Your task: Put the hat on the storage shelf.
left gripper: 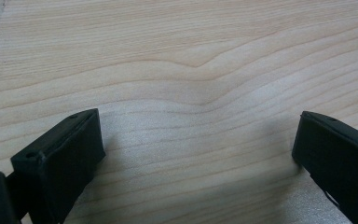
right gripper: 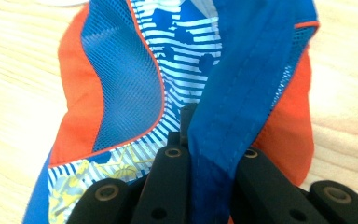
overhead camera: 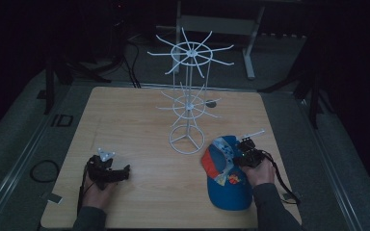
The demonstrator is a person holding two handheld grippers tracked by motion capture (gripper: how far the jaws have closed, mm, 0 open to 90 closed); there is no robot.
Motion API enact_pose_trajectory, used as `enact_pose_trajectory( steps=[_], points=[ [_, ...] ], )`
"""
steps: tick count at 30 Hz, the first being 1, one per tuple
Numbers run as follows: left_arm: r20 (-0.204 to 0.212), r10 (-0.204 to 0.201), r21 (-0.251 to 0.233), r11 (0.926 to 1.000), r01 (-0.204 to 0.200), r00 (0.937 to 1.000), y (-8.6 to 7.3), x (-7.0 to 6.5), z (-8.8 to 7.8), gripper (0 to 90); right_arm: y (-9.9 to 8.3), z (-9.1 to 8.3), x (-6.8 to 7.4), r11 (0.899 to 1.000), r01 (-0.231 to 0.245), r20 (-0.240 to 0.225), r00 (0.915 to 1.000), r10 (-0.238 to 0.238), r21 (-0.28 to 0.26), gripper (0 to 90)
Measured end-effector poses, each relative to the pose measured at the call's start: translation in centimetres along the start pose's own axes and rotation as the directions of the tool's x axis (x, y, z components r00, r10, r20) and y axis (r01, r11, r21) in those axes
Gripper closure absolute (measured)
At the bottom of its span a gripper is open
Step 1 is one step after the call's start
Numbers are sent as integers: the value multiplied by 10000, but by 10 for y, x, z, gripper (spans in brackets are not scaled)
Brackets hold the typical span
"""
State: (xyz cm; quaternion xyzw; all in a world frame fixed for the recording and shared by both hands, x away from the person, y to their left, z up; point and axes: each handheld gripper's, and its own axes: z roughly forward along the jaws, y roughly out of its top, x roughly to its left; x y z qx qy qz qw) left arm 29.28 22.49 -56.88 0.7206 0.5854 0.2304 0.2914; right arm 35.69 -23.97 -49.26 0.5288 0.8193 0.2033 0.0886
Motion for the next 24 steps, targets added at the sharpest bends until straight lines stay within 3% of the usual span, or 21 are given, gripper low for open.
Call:
enact_pose_trajectory(
  steps=[10, 24],
  points=[
    [6, 9, -5, 10000, -9, 10000, 0, 0, 0, 23, 2, -17, 3, 9969, 445, 46, 9990, -443, -645, 889],
    [11, -14, -24, 10000, 14, 10000, 0, -1, 0, 23, 6, -41, -3, 9831, 962, 150, 9954, -950, -1558, 888]
  ],
)
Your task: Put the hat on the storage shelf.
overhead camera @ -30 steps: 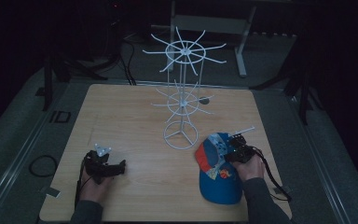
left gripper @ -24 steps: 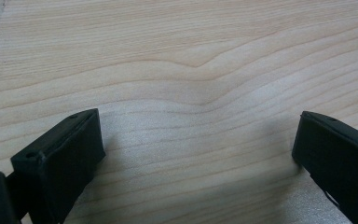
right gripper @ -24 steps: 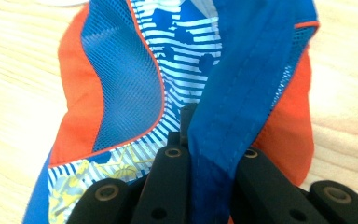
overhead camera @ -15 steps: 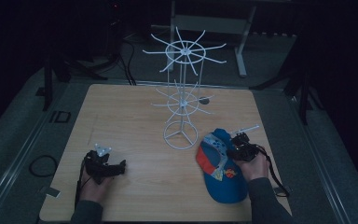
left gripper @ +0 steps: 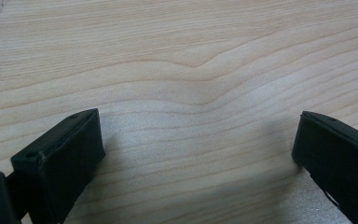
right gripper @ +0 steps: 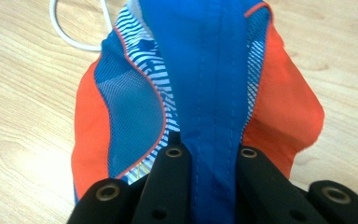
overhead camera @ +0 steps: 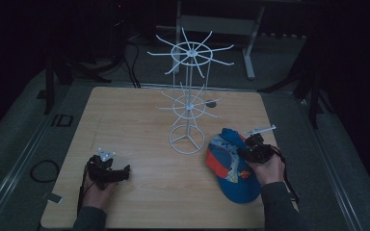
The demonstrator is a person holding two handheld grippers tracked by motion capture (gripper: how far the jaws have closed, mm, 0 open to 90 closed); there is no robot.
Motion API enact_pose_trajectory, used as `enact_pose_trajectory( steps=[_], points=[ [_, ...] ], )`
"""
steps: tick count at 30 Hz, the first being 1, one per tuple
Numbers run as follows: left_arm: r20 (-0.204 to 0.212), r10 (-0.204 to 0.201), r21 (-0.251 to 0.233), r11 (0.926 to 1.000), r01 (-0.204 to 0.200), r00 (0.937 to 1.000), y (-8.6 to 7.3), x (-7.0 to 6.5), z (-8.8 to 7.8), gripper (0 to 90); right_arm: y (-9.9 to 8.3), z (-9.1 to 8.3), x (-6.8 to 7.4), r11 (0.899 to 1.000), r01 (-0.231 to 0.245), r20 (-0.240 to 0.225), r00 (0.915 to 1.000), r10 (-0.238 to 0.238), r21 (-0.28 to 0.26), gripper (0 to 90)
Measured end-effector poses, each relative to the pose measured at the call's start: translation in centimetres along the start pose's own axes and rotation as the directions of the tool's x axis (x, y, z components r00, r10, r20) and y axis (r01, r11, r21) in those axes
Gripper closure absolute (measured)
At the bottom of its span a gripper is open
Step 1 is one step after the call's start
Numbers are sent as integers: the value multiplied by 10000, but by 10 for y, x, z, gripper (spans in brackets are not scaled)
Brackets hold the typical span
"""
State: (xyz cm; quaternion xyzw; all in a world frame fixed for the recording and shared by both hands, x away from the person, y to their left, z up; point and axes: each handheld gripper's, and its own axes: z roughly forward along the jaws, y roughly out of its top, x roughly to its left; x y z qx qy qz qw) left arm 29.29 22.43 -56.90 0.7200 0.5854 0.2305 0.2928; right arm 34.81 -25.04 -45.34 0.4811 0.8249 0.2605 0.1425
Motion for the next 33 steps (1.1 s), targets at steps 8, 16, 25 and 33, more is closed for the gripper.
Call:
enact_pose_trajectory(
  steps=[8, 16, 25, 33],
  points=[
    [0, 17, 12, 10000, -17, 10000, 0, 0, 0, 24, 5, -9, -4, 9993, -24, -7, 10000, 24, -382, 887],
    [1, 2, 0, 10000, -2, 10000, 0, 0, 0, 23, 11, -20, -8, 9964, 24, -84, 10000, -32, -851, 886],
    [3, 25, 15, 10000, -25, 10000, 0, 0, 0, 23, 17, -30, -12, 9942, -23, -104, 9999, 12, -1072, 886],
    [-6, 22, -3, 10000, -22, 10000, 0, 0, 0, 23, 20, -41, -17, 9919, -39, -33, 10000, 35, -1270, 886]
  ],
)
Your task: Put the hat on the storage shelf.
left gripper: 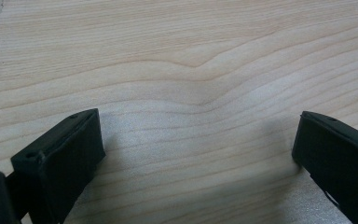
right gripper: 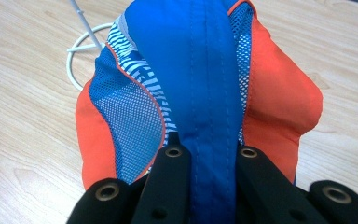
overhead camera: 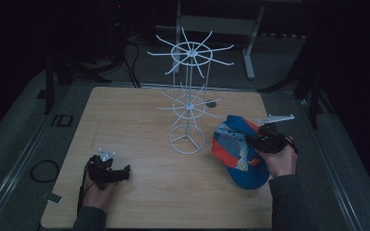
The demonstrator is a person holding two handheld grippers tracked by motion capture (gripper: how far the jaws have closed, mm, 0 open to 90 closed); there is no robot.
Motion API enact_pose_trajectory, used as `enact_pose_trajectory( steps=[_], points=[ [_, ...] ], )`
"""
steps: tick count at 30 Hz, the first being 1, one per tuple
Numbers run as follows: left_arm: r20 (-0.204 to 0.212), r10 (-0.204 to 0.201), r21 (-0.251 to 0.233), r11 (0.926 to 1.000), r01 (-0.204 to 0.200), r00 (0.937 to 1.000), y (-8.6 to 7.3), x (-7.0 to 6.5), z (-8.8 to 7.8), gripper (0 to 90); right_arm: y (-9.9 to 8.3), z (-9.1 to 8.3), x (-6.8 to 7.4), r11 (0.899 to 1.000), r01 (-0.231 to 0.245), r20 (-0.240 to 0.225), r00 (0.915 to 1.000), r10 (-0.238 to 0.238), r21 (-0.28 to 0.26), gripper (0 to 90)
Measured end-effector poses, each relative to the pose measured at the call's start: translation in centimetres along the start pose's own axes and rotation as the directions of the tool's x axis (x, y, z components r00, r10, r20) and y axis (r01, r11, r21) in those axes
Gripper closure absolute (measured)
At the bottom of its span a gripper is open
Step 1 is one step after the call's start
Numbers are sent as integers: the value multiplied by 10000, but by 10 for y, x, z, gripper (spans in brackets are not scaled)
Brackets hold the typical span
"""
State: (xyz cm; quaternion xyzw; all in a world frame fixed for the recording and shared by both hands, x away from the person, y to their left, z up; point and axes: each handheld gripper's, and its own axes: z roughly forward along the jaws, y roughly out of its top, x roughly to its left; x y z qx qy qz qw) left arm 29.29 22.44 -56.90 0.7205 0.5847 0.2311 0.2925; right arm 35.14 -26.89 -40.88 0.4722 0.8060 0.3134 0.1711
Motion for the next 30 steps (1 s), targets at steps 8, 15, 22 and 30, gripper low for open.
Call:
enact_pose_trajectory(
  steps=[8, 15, 22, 30],
  points=[
    [2, 0, -1, 10000, 0, 10000, 0, 0, 0, 23, 3, -11, -6, 10000, 35, -78, 10000, -35, -66, 886],
    [4, -4, 6, 10000, 4, 10000, 0, 0, 0, 23, 6, -21, -12, 9996, 285, -32, 9996, -286, -92, 886],
    [8, 3, 18, 10000, -3, 10000, 0, 0, 0, 23, 9, -29, -16, 9980, 631, -177, 9979, -631, 8, 886],
    [7, 4, 19, 10000, -4, 10000, 0, 0, 0, 24, 19, -41, -18, 9949, 1008, -342, 9943, -1010, -78, 886]
  ],
)
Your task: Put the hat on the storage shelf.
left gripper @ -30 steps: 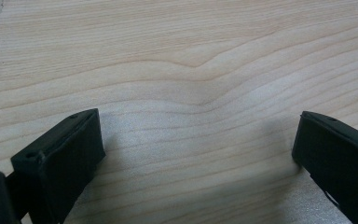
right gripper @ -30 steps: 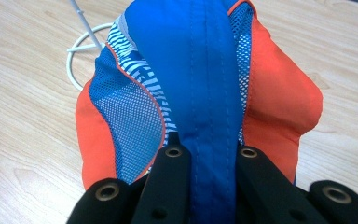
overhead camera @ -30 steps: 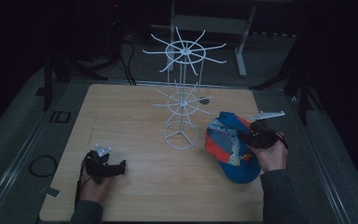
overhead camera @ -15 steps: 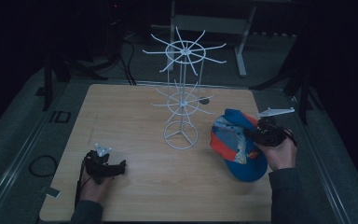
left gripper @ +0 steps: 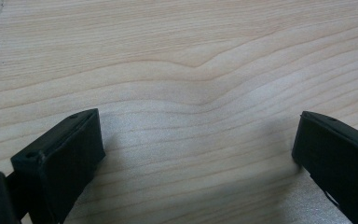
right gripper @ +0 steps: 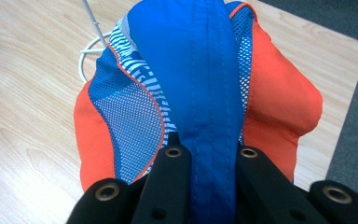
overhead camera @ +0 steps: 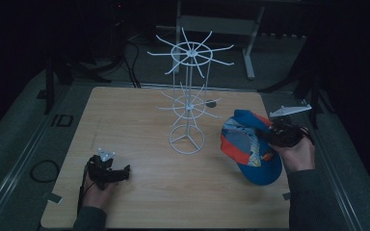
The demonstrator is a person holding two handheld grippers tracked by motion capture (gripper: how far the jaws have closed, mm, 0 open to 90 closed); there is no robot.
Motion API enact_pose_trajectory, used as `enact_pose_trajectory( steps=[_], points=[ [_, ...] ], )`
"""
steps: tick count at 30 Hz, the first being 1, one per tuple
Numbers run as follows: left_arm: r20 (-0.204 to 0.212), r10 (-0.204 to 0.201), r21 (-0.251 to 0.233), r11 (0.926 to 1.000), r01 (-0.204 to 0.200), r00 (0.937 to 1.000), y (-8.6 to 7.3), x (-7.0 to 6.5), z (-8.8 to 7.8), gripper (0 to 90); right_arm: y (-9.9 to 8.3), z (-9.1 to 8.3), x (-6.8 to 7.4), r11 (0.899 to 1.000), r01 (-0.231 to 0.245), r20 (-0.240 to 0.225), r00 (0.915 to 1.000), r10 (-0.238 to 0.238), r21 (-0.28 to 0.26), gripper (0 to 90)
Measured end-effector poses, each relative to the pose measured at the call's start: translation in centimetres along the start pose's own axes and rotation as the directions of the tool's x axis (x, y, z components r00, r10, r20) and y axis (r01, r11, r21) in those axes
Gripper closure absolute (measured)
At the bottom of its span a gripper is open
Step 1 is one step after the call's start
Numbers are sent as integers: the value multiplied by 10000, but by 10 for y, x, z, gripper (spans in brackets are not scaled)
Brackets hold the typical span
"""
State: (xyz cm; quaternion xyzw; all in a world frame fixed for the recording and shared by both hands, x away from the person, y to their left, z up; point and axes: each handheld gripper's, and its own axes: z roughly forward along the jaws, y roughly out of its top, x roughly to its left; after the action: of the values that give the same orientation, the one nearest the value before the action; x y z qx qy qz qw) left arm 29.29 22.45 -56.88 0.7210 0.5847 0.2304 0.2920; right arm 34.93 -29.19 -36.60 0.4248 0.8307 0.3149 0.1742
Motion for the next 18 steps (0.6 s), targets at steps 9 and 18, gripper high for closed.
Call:
enact_pose_trajectory(
  steps=[9, 18],
  points=[
    [10, -6, 18, 10000, 6, 10000, 0, 0, 0, 23, 7, -10, -1, 9986, 529, 0, 9986, -529, -32, 885],
    [6, -22, 2, 10000, 22, 10000, 0, 0, 0, 23, 15, -23, -4, 9957, 920, -9, 9958, -920, -72, 885]
  ],
)
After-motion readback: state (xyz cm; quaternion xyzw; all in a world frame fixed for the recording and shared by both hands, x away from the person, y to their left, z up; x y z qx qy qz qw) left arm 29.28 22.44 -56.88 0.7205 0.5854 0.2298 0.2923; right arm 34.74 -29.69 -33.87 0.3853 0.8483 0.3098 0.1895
